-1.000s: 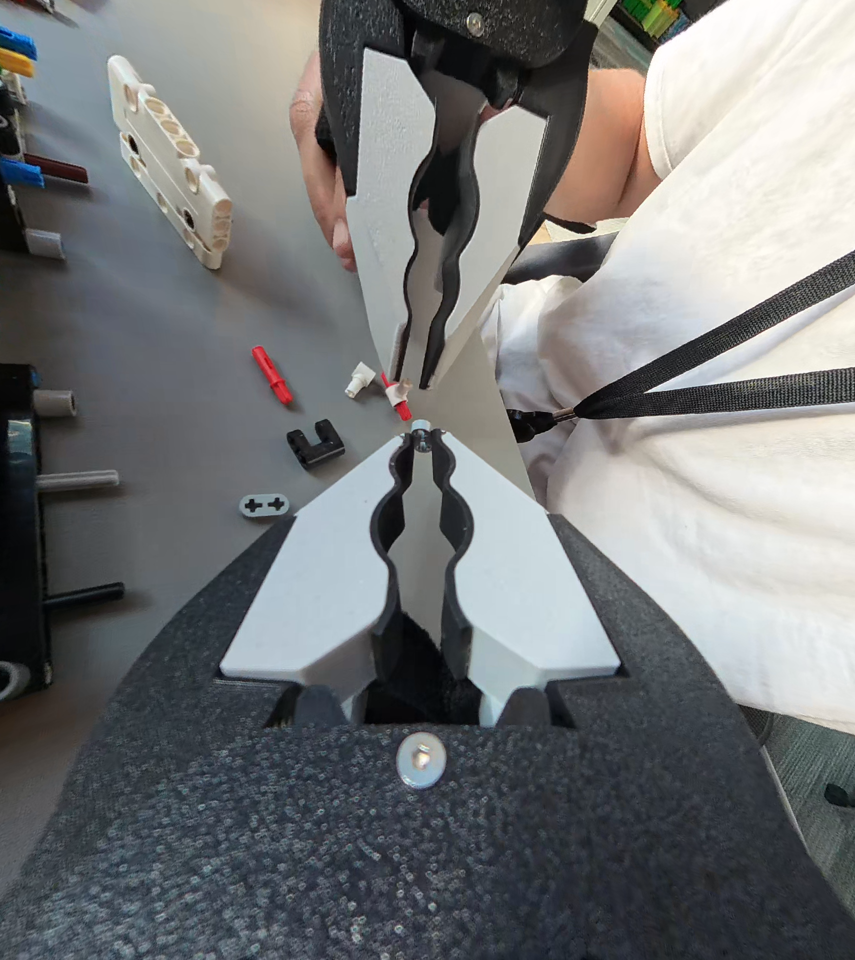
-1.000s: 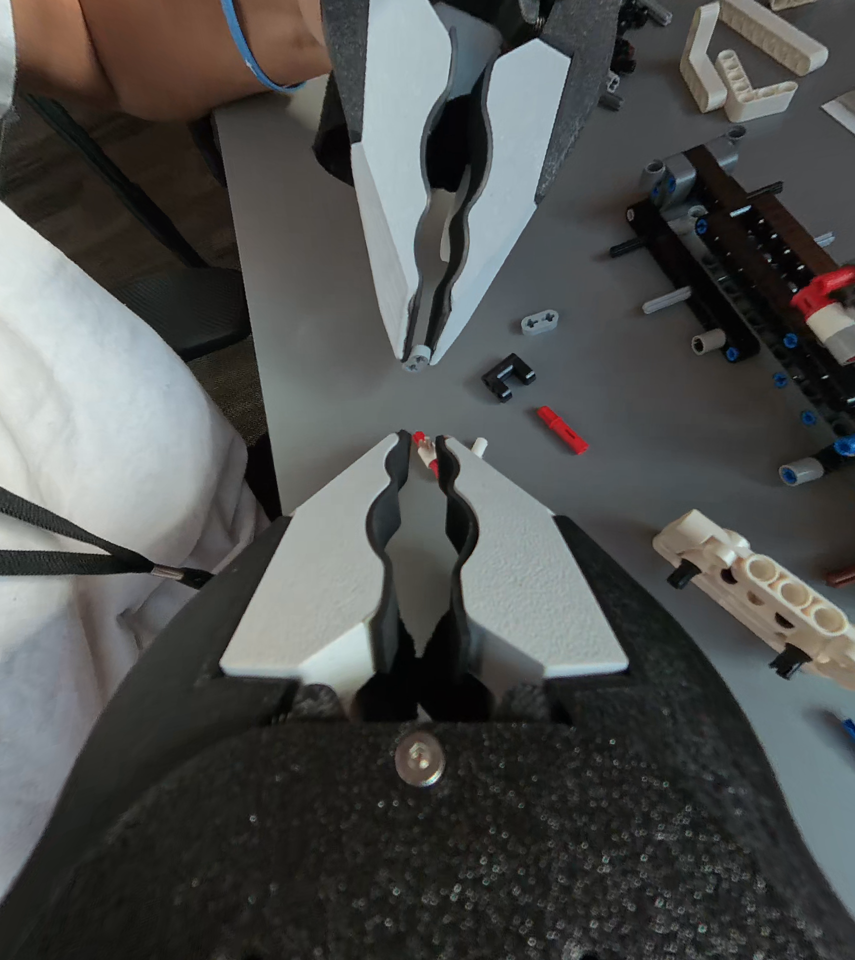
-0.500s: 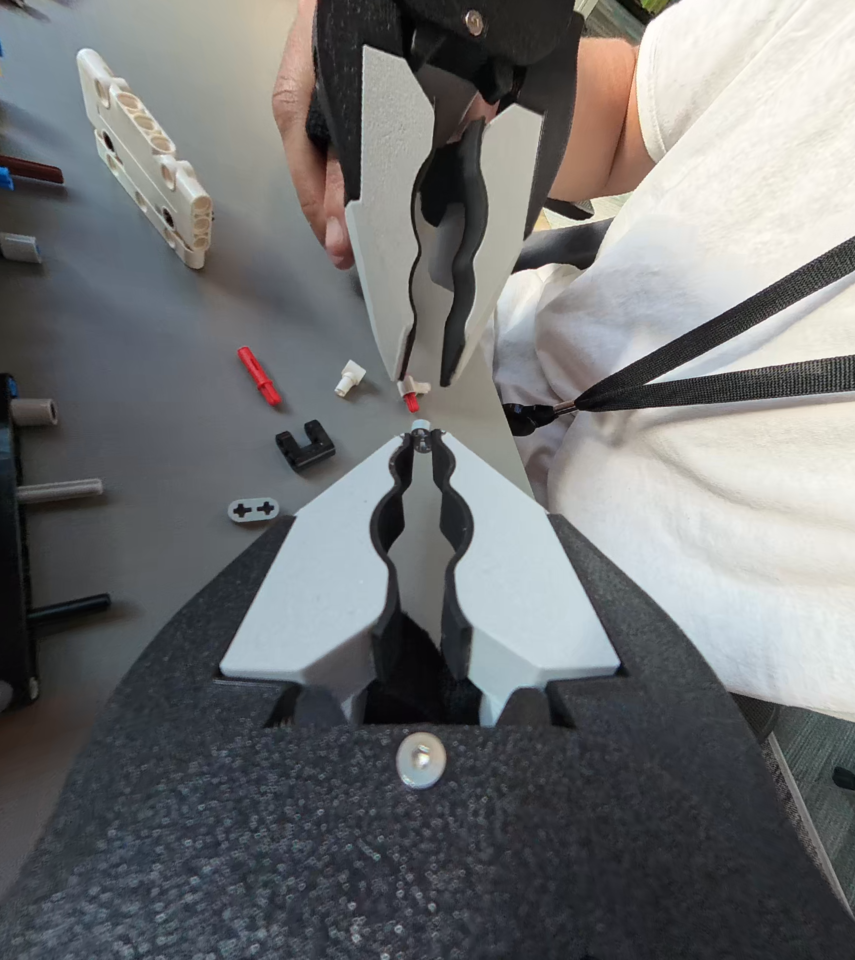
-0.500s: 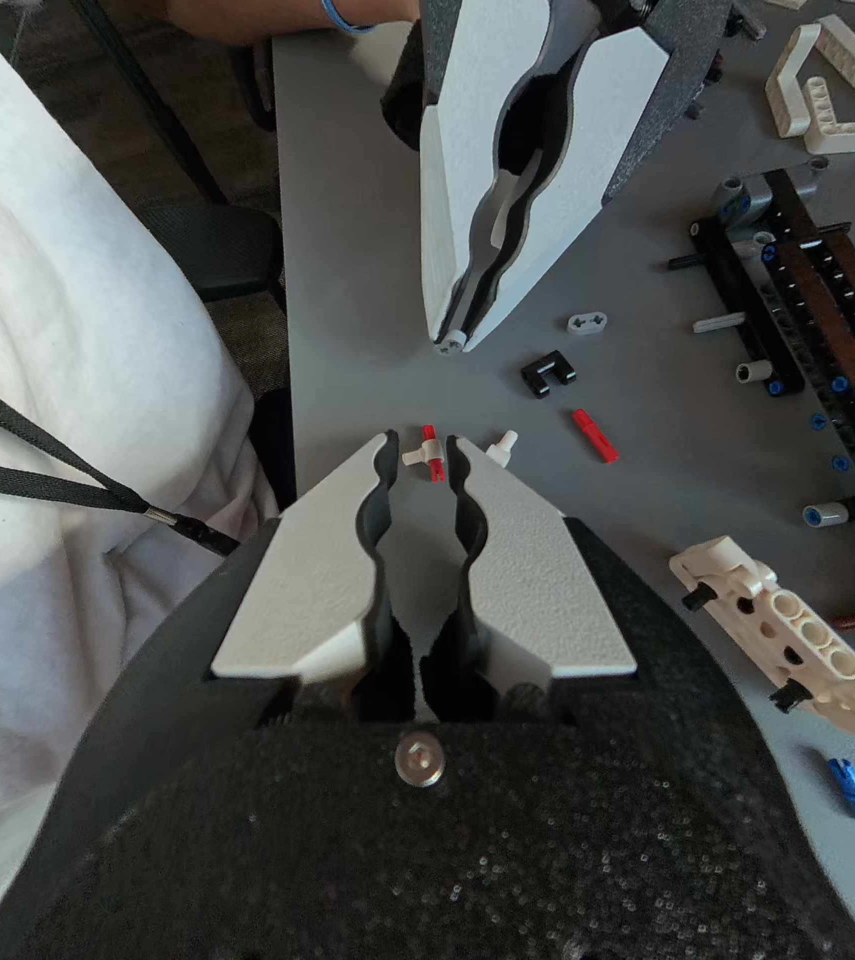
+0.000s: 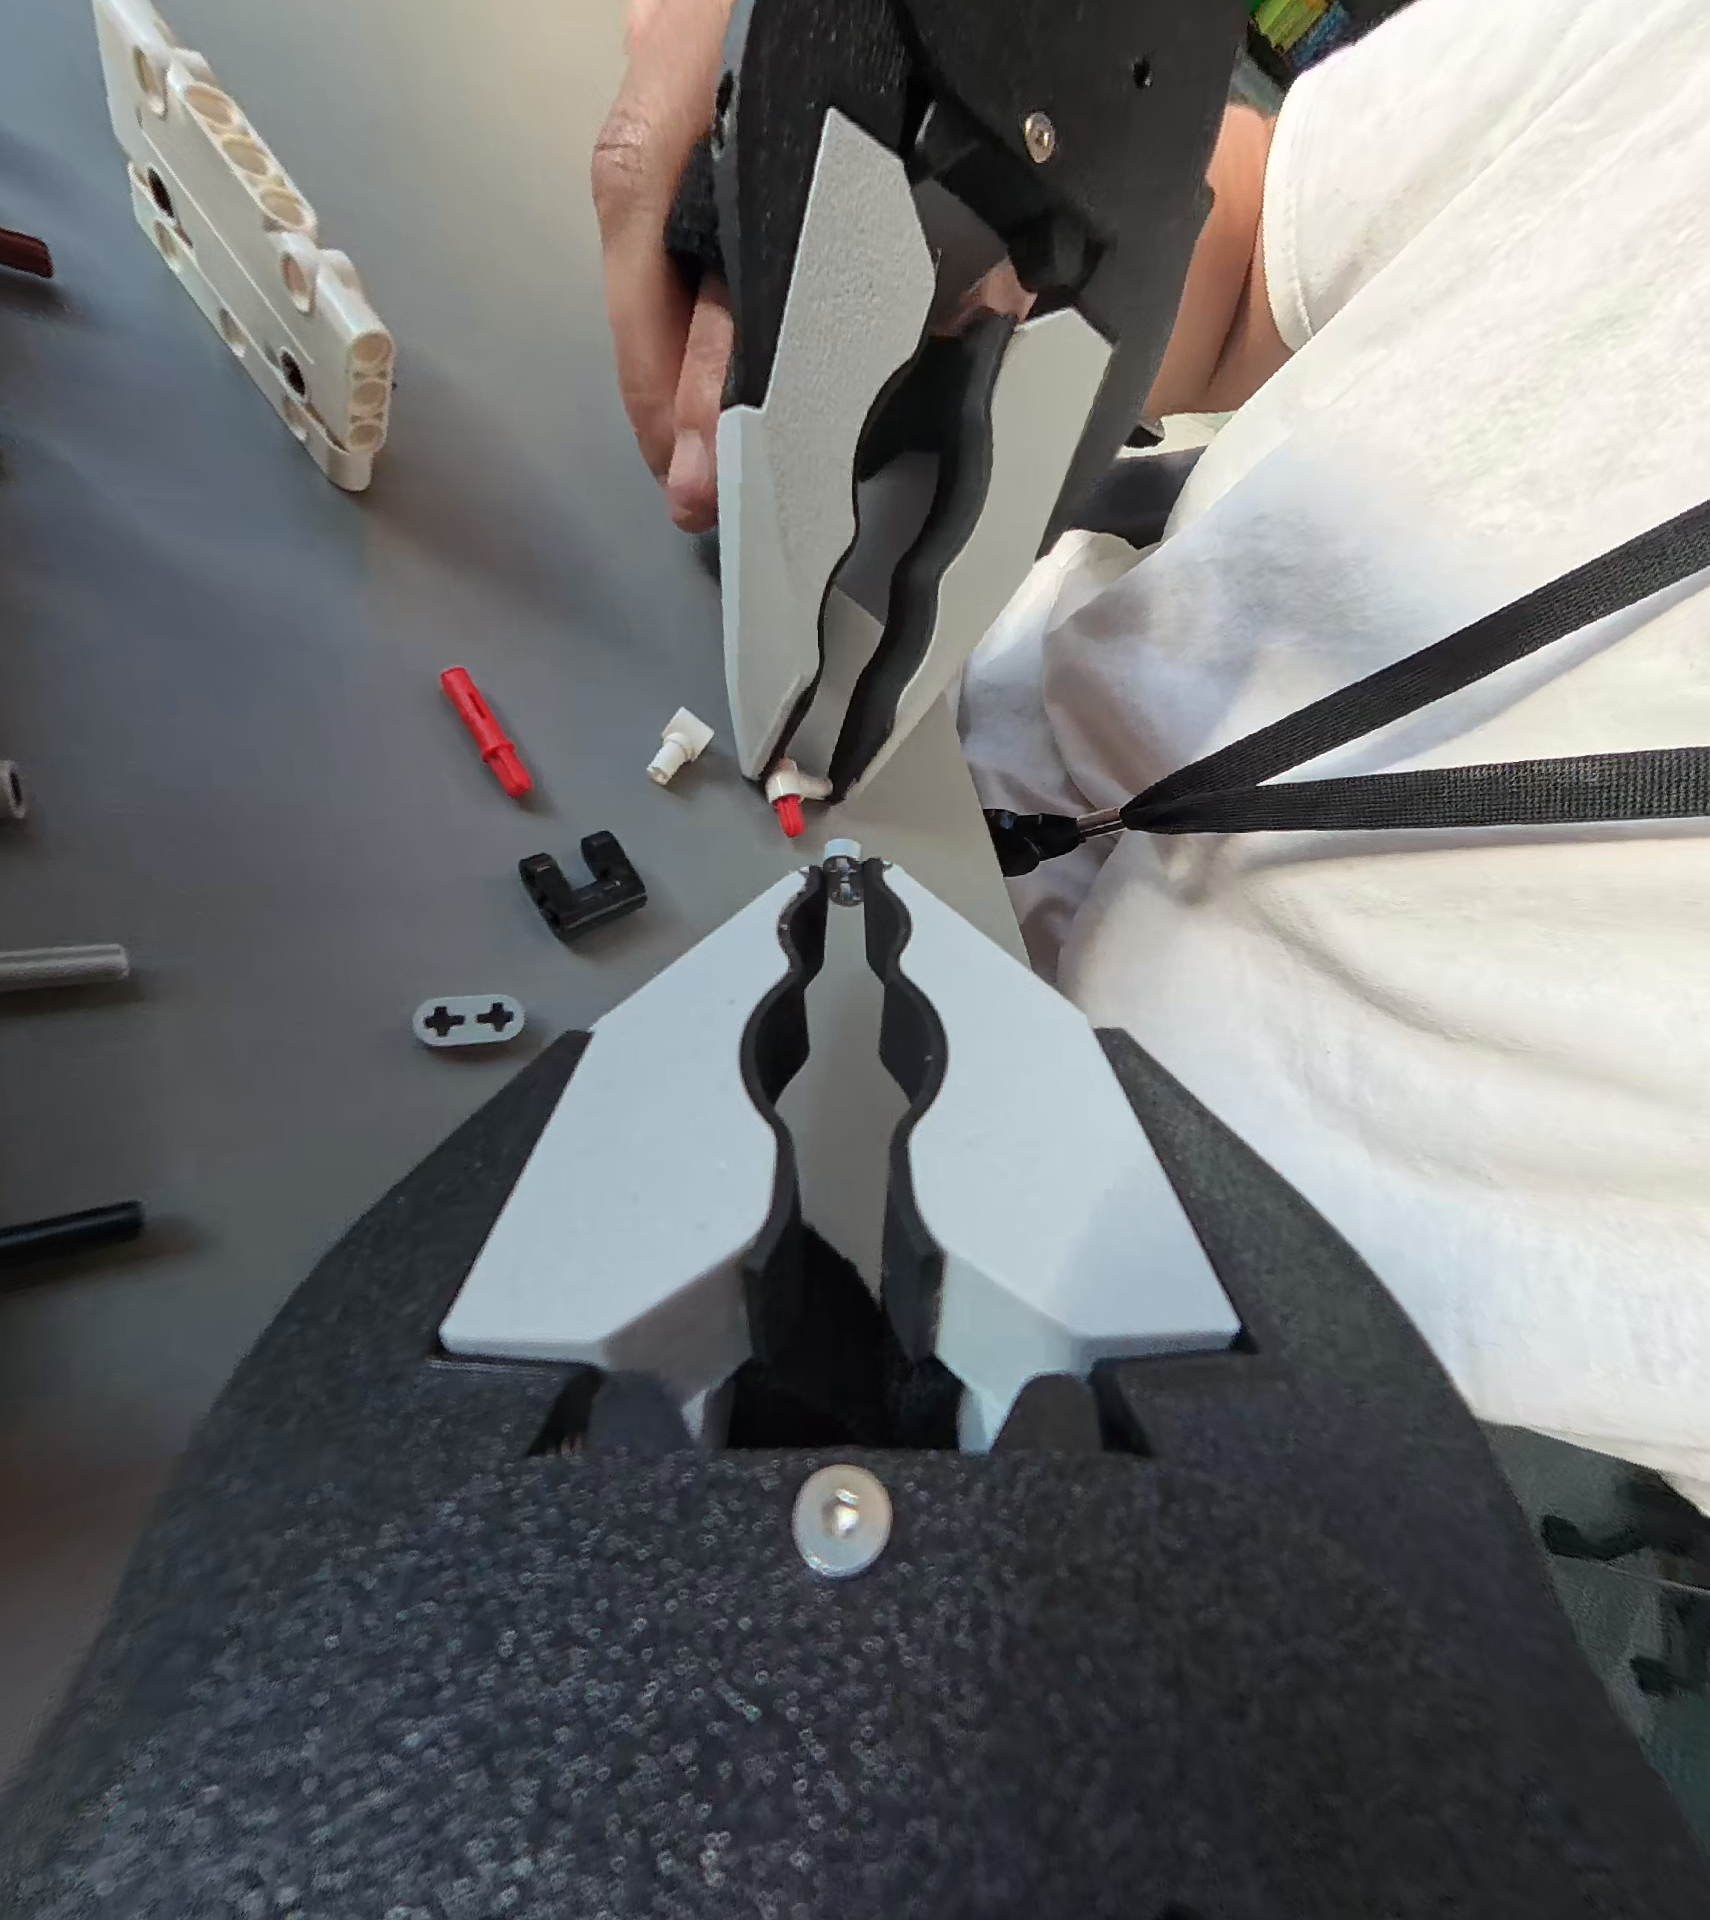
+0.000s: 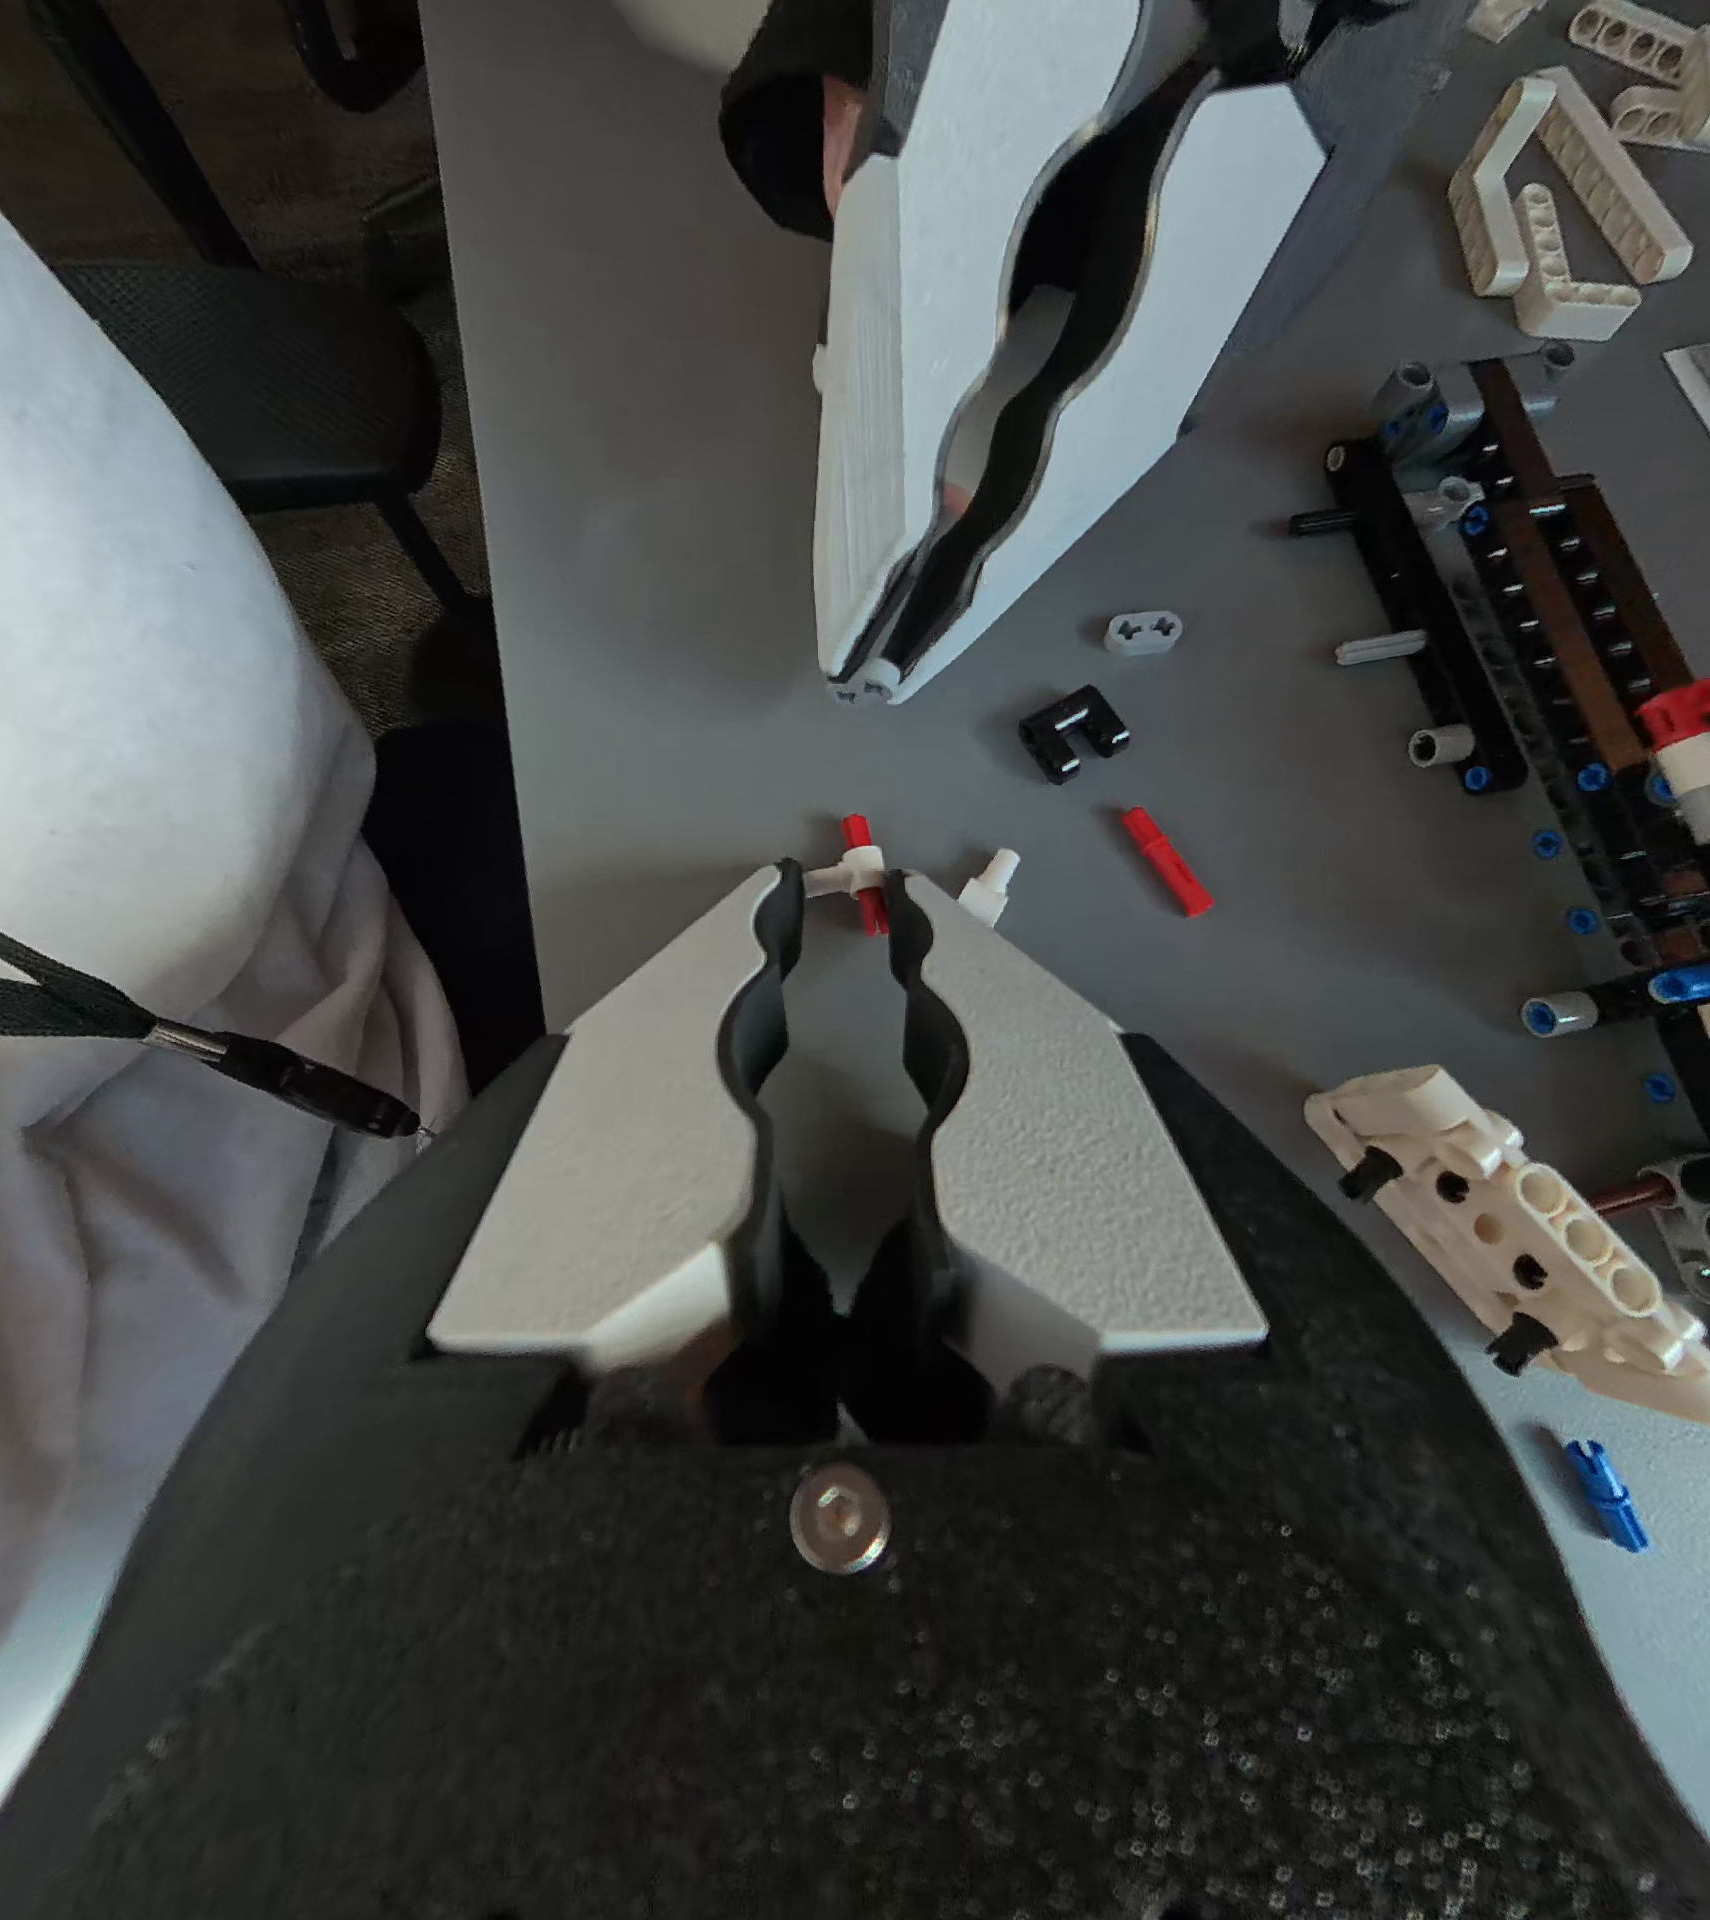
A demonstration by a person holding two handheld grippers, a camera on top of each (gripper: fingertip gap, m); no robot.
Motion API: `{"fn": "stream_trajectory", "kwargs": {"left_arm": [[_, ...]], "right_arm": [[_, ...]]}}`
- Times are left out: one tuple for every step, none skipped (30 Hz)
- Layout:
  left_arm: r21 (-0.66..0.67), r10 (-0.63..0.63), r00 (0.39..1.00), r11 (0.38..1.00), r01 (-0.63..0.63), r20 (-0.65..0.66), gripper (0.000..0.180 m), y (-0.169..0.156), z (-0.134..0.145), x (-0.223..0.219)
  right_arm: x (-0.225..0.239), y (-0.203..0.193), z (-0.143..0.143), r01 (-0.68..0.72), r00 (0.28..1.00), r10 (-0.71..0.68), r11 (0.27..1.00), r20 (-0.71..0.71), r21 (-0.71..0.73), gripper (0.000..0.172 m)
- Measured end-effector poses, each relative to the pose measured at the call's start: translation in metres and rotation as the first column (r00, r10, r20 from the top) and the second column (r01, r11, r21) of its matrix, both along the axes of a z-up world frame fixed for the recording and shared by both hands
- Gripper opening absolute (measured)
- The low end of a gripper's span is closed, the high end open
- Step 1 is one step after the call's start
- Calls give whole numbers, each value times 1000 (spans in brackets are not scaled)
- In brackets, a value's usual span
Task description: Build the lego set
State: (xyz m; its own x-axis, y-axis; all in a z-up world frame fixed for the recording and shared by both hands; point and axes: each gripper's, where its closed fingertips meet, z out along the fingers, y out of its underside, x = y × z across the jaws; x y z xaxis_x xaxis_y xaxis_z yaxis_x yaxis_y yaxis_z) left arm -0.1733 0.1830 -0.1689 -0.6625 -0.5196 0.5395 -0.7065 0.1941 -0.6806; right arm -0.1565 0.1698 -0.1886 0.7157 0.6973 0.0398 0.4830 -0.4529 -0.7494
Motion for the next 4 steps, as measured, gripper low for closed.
{"fn": "stream_trajectory", "kwargs": {"left_arm": [[-14, 10, 1000, 1000, -10, -21, 4, 0, 0, 1], [-28, 25, 999, 999, -27, -39, 4, 1, 0, 2], [-46, 39, 998, 998, -41, -57, 4, 2, 0, 3], [-61, 59, 995, 996, -64, -75, 4, 3, 1, 5]], "right_arm": [[0, 1, 0, 5, 1000, -6, 1000, 18, 18, 14], [0, 4, 1, 15, 999, -17, 999, 41, 44, 14], [1, 7, 3, 26, 997, -32, 996, 64, 87, 14], [2, 10, 6, 37, 996, -47, 992, 80, 124, 14]]}}
